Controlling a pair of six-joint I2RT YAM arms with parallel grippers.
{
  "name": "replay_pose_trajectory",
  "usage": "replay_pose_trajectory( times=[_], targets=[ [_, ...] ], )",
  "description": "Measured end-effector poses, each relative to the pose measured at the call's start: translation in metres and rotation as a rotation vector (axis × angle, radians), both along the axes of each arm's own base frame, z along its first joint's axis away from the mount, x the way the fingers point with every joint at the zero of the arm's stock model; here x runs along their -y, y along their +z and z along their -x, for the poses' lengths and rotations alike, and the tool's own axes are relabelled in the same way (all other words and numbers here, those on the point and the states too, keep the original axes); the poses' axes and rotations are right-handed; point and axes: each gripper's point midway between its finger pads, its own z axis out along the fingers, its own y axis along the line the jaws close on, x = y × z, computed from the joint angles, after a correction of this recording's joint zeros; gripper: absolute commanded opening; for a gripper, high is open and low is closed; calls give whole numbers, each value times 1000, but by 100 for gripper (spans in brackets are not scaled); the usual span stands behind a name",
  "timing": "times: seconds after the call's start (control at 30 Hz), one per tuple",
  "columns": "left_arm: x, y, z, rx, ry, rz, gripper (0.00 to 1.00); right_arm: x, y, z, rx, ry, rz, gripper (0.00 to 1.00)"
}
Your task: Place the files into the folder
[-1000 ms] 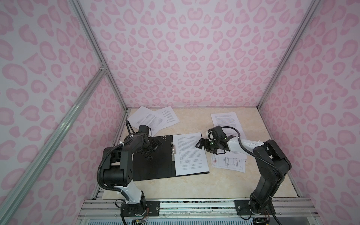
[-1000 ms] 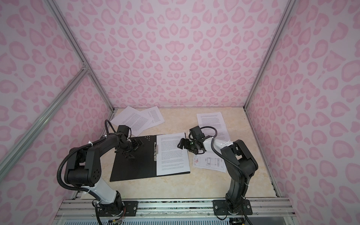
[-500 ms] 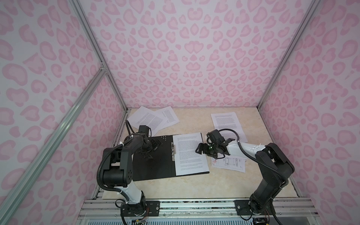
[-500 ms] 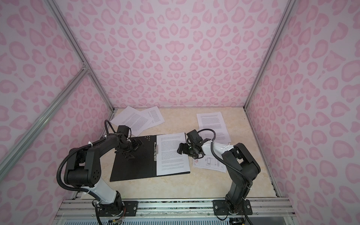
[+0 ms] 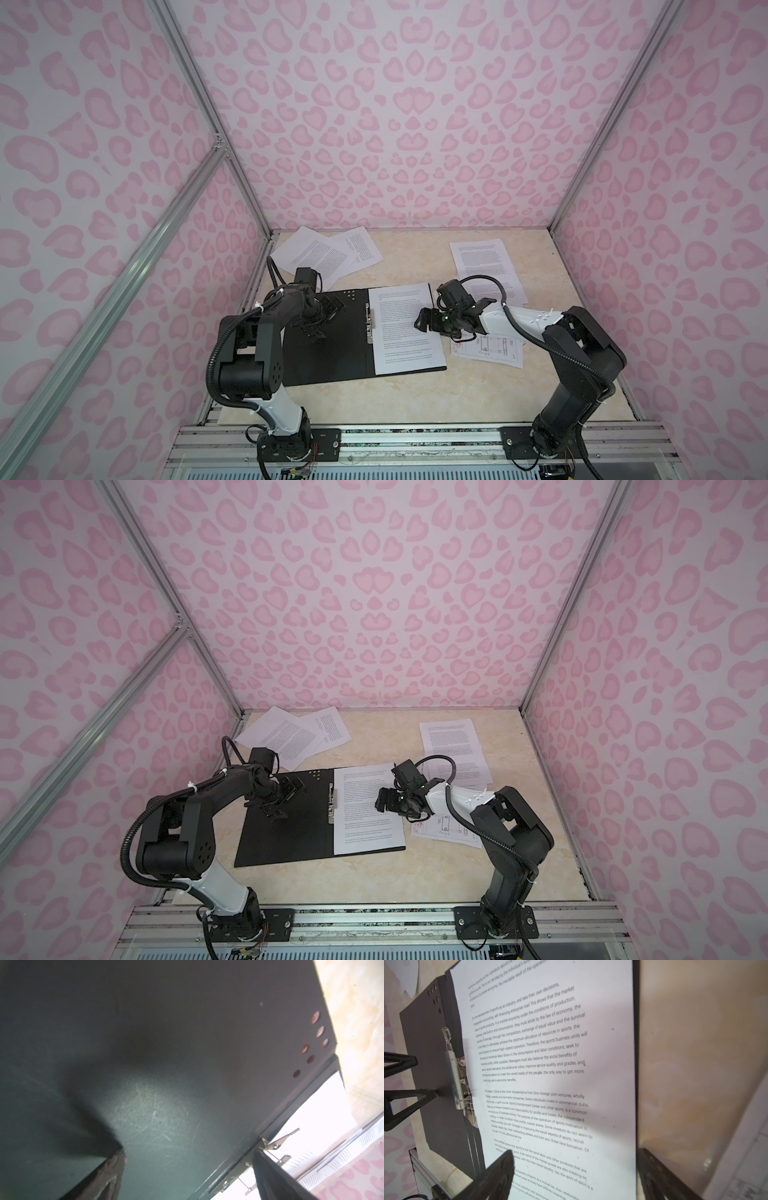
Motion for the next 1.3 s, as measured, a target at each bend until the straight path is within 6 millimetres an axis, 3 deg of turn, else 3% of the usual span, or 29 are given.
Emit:
replay_pose_trajectory(
  times=[0.47, 0.8, 1.3],
  targets=[
    [0, 0, 0, -1, 10, 2, 97, -2, 8, 1, 39, -11, 89, 94],
    [-1, 0, -1, -1, 14, 9, 97, 2, -3, 3, 15, -23, 136, 95],
    [0, 0, 0, -2, 14, 14, 97, -6, -2, 7, 17, -15, 119, 95]
  ],
)
